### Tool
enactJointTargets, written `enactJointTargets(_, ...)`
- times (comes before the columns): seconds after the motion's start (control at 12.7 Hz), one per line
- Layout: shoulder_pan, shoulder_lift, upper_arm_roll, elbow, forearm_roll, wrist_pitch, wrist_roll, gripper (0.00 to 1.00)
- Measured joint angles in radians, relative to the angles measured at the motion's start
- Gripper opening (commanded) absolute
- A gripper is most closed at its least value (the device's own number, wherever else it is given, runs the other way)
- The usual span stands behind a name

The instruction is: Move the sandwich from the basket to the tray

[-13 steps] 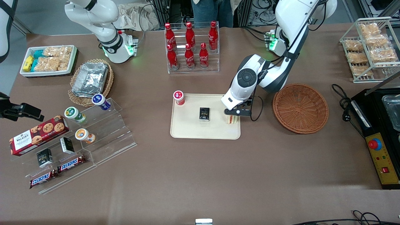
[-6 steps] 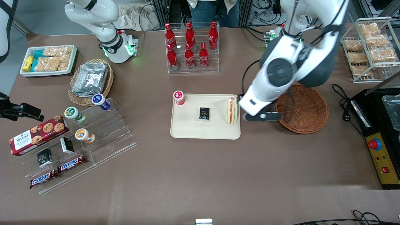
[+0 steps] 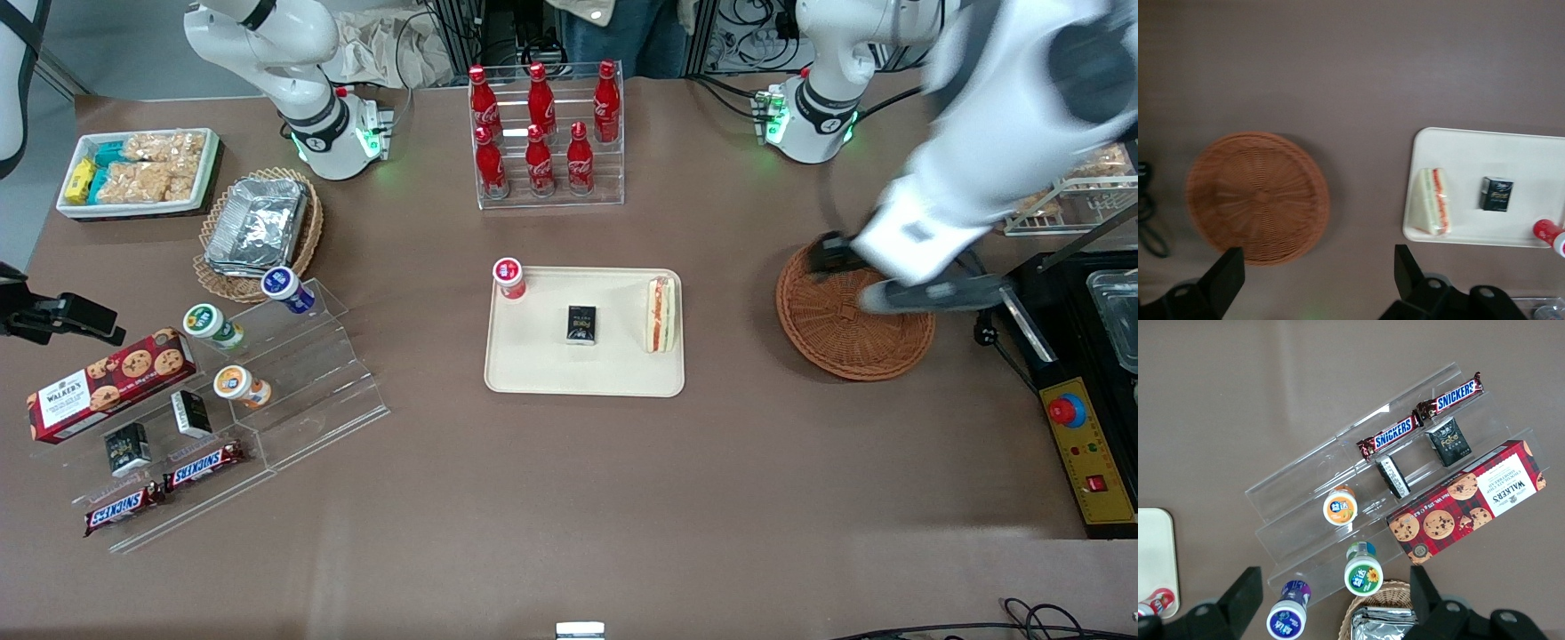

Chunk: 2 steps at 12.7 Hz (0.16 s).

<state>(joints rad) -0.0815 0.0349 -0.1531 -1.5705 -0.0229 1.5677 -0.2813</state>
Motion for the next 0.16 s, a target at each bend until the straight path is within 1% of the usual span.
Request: enactJointTargets(0.16,0.074,-0.060,0.005,-0.016,-0.002,-0.032,0.053,1.00)
